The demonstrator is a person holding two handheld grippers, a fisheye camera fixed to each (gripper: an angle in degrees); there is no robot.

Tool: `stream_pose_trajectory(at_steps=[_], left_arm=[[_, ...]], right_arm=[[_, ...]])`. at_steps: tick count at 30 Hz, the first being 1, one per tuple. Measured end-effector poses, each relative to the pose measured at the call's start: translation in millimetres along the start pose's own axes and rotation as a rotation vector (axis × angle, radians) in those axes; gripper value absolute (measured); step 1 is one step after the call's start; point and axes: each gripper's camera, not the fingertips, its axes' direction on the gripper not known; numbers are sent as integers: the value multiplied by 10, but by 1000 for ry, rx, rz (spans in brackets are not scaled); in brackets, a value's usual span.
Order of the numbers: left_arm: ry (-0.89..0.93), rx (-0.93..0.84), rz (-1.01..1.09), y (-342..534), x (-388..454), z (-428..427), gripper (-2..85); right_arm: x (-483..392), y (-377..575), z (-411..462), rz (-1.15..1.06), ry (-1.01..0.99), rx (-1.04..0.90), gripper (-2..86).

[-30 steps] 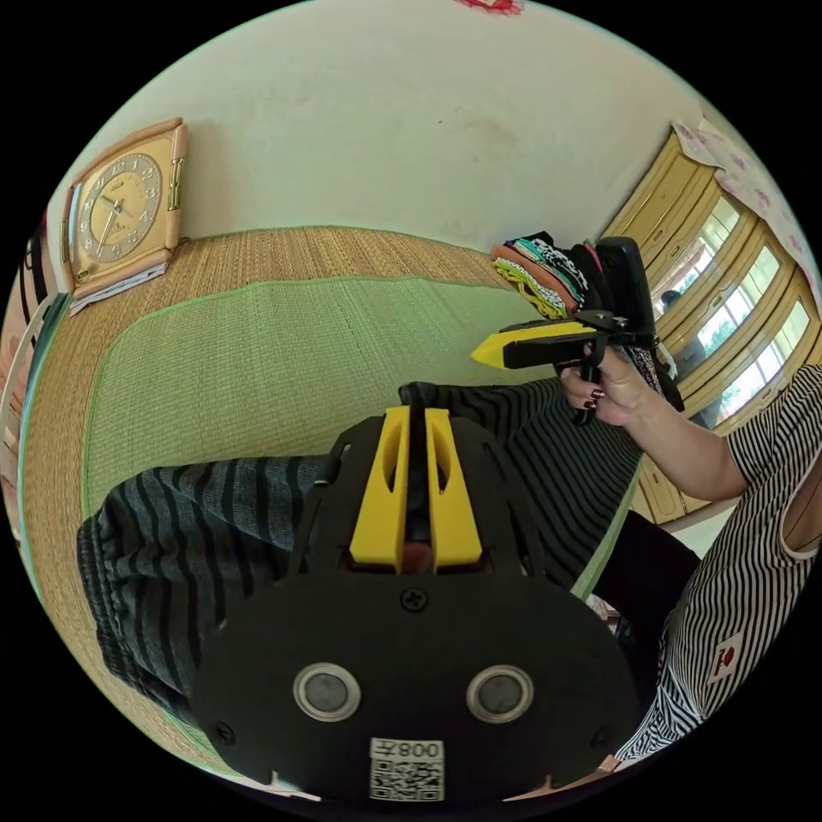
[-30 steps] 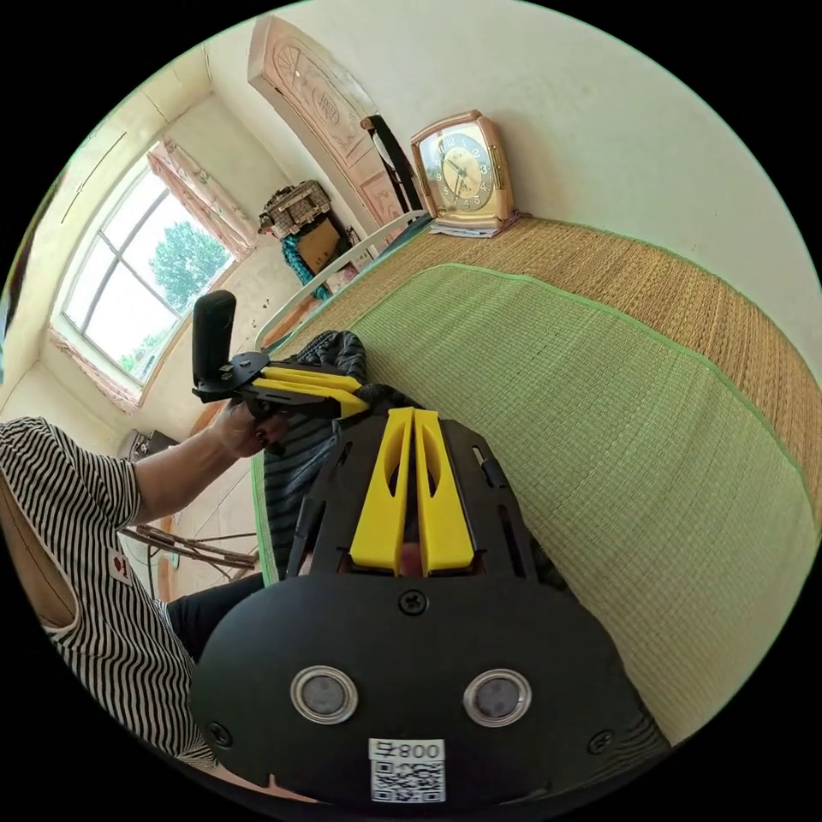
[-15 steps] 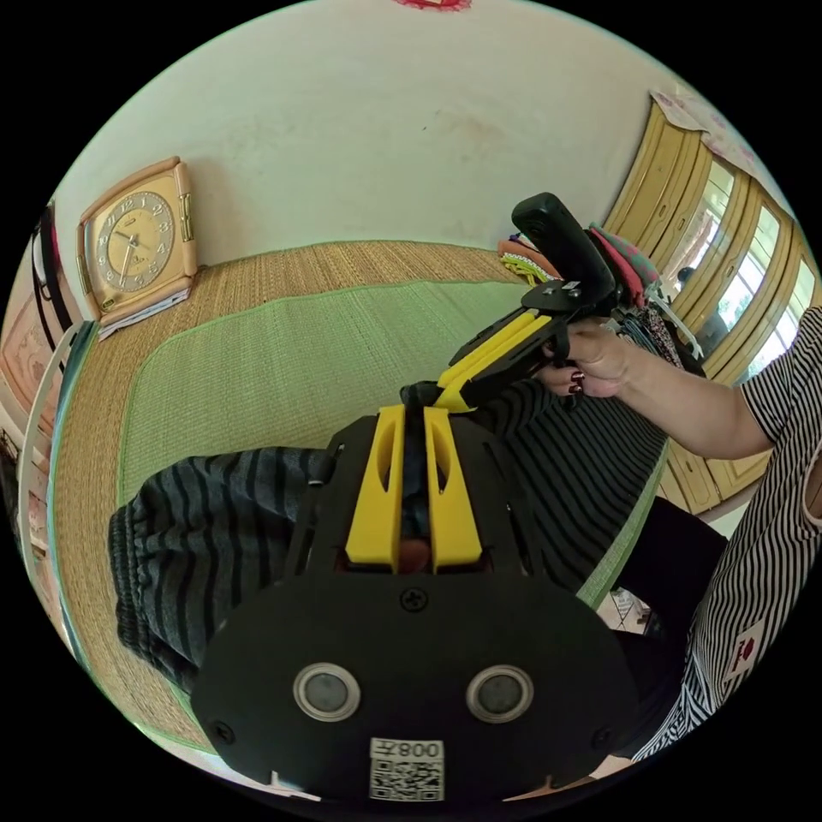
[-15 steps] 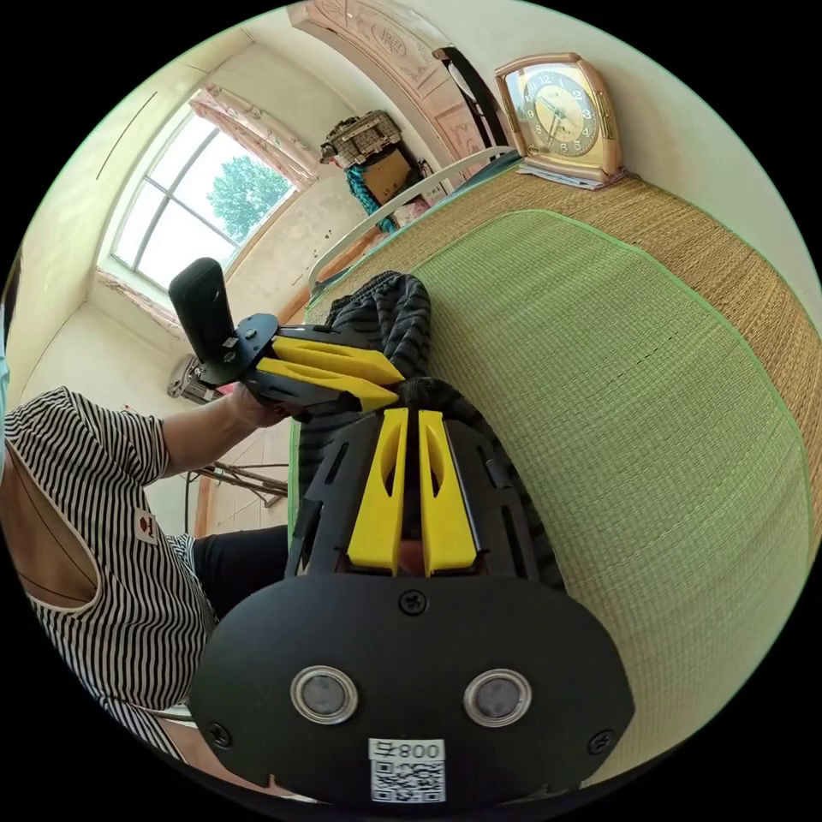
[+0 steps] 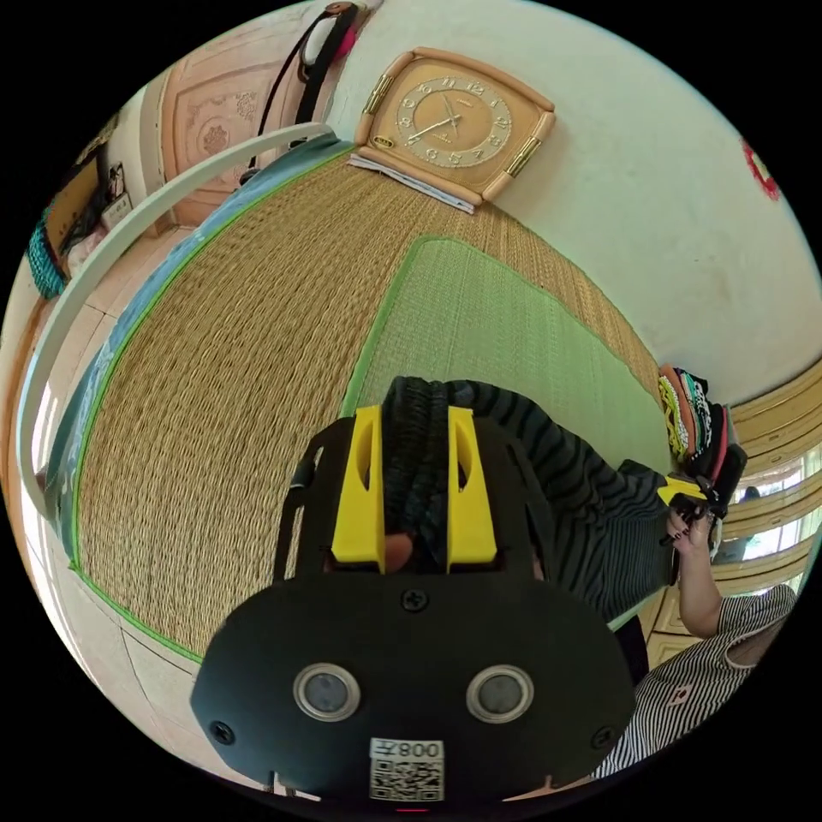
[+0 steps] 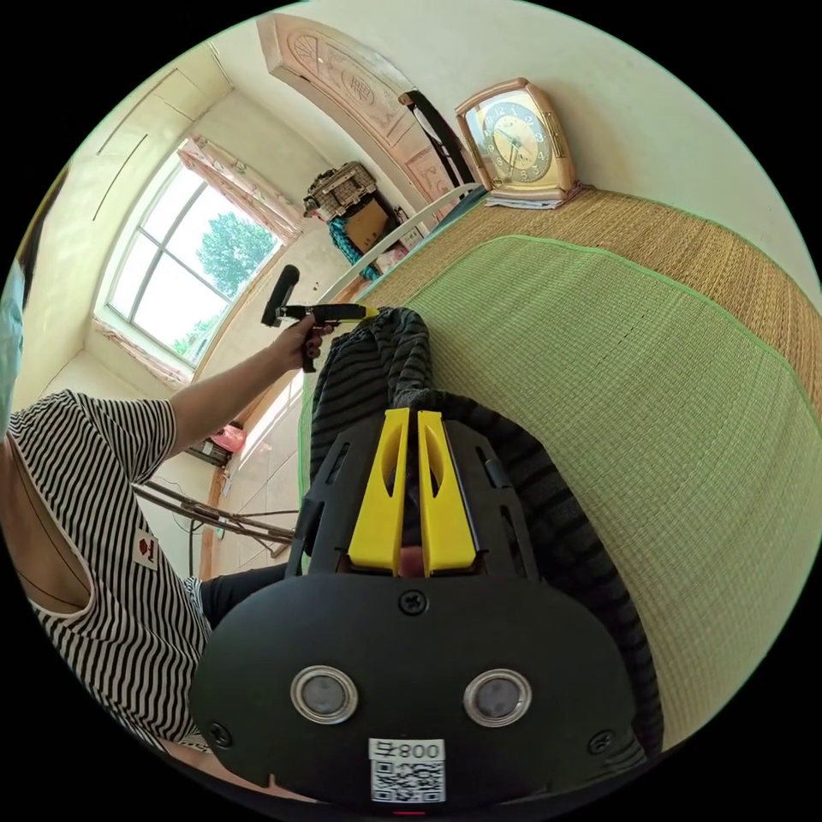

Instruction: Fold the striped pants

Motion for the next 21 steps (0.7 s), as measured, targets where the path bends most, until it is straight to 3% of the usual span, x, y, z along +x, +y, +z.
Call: stream_pose_trajectory(at_steps=[3,11,21], left_arm=[[-43,-12,17,-20,23,-169,53],[-71,211,-5,383,-106,-925,14],[-109,169,-69,363,-373,-801,18]], right_arm=[[6,-57,-14,25,37,16,5],[245,-327,-186,126,110,135,3],[1039,-885,363,231,142,-90,4]])
